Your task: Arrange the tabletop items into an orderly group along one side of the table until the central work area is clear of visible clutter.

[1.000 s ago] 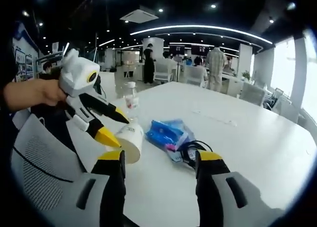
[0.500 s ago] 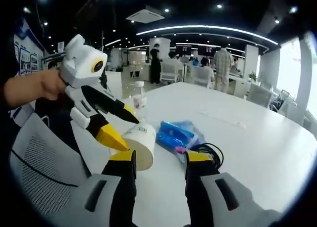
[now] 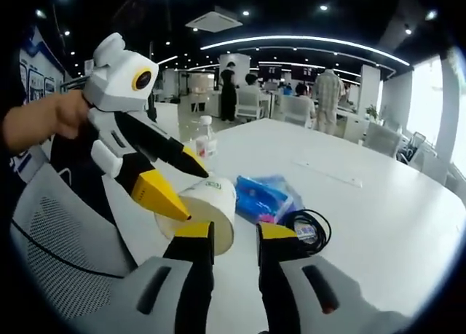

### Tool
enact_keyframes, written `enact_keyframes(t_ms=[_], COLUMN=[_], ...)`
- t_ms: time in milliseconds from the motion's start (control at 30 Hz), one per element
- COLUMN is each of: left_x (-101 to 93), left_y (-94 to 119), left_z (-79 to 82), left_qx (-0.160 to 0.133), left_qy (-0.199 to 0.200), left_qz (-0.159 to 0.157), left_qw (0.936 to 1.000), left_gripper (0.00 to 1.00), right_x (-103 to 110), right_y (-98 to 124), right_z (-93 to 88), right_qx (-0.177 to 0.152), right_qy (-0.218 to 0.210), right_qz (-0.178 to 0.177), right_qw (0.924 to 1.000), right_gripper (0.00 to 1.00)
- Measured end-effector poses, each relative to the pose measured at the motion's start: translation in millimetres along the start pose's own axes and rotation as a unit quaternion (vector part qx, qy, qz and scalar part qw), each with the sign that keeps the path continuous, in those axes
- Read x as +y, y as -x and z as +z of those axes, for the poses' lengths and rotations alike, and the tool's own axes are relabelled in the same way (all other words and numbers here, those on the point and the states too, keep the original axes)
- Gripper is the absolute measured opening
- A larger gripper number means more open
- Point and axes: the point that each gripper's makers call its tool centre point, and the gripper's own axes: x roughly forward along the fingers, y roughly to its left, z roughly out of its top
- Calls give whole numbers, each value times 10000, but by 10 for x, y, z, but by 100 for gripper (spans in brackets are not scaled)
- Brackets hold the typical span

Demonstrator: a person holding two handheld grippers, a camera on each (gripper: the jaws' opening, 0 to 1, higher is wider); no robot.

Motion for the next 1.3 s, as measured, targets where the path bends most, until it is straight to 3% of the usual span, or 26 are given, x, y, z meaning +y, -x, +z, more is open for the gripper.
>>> enact_keyframes(t_ms=[200, 367, 567, 700, 900, 1100, 1200, 1300], left_x=[-29, -5, -9, -27, -2, 13, 3, -14], left_y=[-10, 9, 13, 18, 38, 48, 67, 75], left_z=[15, 91, 81, 21, 23, -5, -20, -8], left_qx=[-23, -223, -246, -144, -199, -135, -118, -149], left_qy=[36, 385, 444, 271, 428, 337, 183, 161], left_qz=[-47, -94, -111, -100, -73, -38, -47, -44], left_qw=[10000, 9990, 9986, 9995, 9989, 9993, 9998, 9997], left_gripper=[51, 51, 51, 51, 51, 51, 41, 42], right_x=[19, 26, 20, 13, 62, 86, 84, 113], right_y=[-15, -23, -29, -32, -48, -64, -81, -108], right_z=[-27, -50, -48, -44, -44, -51, -35, -30], right_qx=[42, 79, 79, 81, 156, 214, 219, 241], right_qy=[107, 193, 160, 81, 395, 490, 410, 392], right_qz=[12, -5, -18, -21, -8, 51, 73, 136], right_qw=[9999, 9998, 9998, 9999, 9991, 9986, 9989, 9988], right_gripper=[7, 2, 1, 0, 0, 0, 0, 0])
